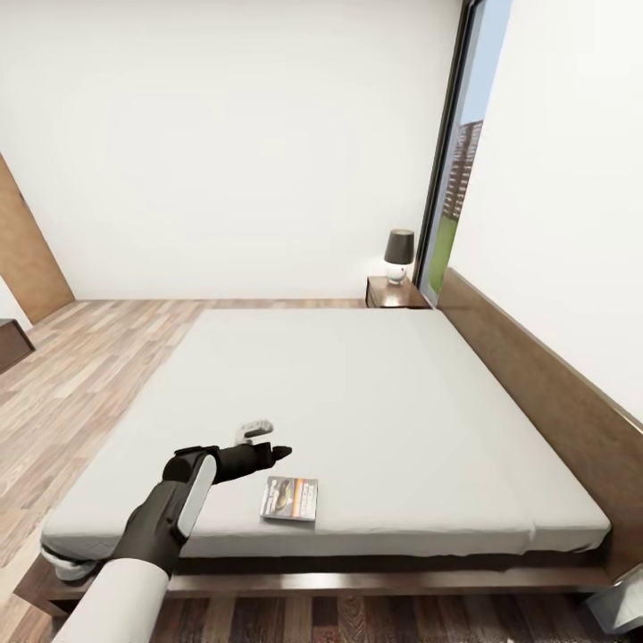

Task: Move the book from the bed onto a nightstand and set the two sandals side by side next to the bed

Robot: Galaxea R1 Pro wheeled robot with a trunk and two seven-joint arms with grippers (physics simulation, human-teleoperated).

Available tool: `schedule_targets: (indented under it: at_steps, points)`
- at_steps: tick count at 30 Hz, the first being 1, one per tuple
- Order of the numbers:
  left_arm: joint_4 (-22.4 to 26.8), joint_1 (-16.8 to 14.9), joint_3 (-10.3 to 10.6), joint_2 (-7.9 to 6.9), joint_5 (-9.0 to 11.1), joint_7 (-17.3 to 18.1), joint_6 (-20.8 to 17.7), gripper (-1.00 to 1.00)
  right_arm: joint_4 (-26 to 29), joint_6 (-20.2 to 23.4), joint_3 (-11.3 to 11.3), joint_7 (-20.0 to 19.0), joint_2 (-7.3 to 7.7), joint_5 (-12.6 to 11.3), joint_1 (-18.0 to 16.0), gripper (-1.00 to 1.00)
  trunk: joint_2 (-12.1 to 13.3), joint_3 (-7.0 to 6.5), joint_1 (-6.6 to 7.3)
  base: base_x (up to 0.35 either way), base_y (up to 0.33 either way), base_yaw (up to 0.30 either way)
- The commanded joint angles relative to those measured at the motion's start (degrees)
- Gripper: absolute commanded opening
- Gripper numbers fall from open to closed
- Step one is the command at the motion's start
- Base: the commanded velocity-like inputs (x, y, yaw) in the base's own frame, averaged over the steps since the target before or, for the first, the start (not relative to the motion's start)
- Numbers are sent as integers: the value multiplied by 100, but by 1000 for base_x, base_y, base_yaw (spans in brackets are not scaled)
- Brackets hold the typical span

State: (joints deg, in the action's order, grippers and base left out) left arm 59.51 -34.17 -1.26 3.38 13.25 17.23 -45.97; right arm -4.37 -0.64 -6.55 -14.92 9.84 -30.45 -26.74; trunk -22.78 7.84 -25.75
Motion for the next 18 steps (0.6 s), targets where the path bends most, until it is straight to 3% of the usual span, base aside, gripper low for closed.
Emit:
schedule_targets:
  at_steps: [1,4,7,11,13,16,18]
  points:
    - [-61,-40,-40,11,4,-53,62,100,-20,-7,-48,-37,0,-56,-11,100,-13,21,-3,0,0,0]
    - [-183,-80,-296,46,16,-349,662,100,-20,-7,-48,-37,0,-51,-14,100,-13,48,-3,0,0,0]
    - [-373,-98,-522,308,22,-982,1367,100,-20,-7,-48,-37,0,-49,-13,100,-13,74,-3,0,0,0]
    - [-443,-213,-585,495,22,-1737,1609,100,-20,-7,-48,-37,0,-49,-15,100,-13,109,-3,0,0,0]
    - [-470,-256,-594,513,41,-1868,1643,100,-20,-7,-48,-37,0,-49,-15,100,-13,127,-3,0,0,0]
    - [-495,-289,-598,514,320,-1939,1664,100,-20,-7,-48,-37,0,-43,-13,100,-13,153,-3,0,0,0]
    - [-501,-298,-578,514,756,-1734,1651,100,-18,-7,-48,-37,0,-41,-13,100,-13,171,-3,0,0,0]
